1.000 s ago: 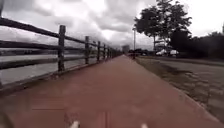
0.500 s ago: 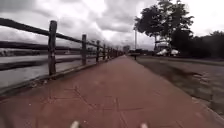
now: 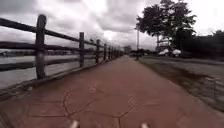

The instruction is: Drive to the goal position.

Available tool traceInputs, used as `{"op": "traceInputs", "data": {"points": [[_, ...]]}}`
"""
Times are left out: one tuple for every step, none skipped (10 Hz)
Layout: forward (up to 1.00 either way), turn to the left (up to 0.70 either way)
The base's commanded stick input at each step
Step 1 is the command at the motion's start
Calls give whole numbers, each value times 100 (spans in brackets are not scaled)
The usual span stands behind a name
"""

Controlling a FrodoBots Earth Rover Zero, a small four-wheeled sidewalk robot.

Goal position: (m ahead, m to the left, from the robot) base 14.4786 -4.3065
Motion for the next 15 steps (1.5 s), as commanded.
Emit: {"op": "traceInputs", "data": {"points": [[100,0],[100,0],[100,0],[100,0],[100,0],[100,0],[100,0],[100,0],[100,0],[100,0],[100,0],[100,0],[100,0],[100,0],[100,0]]}}
